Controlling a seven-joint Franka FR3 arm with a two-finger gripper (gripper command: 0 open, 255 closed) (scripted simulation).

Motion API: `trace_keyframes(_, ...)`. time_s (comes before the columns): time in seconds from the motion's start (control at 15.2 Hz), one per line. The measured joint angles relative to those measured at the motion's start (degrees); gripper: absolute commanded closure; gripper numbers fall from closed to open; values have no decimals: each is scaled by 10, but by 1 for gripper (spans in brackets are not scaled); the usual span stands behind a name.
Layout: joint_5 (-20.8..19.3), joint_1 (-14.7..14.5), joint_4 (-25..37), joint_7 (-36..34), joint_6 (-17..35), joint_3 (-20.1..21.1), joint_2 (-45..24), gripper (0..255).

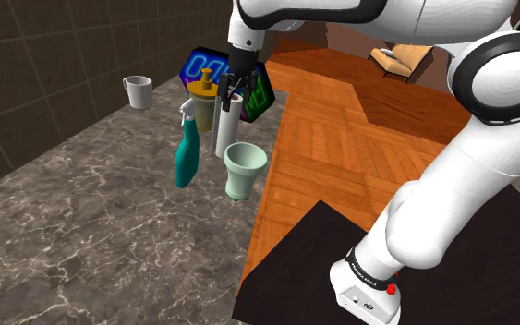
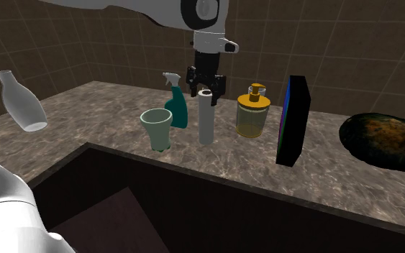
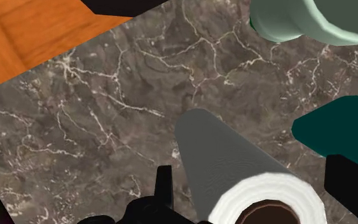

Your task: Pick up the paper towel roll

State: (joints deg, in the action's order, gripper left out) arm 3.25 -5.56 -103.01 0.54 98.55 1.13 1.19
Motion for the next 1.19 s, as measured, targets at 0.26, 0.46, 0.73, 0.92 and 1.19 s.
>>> trace_keyframes(0.26, -1, 0, -4, 0, 5, 0, 1, 255)
trace_keyframes(0.46, -1, 0, -3, 0, 5, -1, 0, 255)
trace_keyframes(0.73, -1, 0, -4, 0, 5, -1, 1, 255)
trace_keyframes(0.92, 0, 0, 13, -1, -11, 0, -1, 255)
trace_keyframes(1.19, 0, -1, 42, -3, -40, 0, -2, 255)
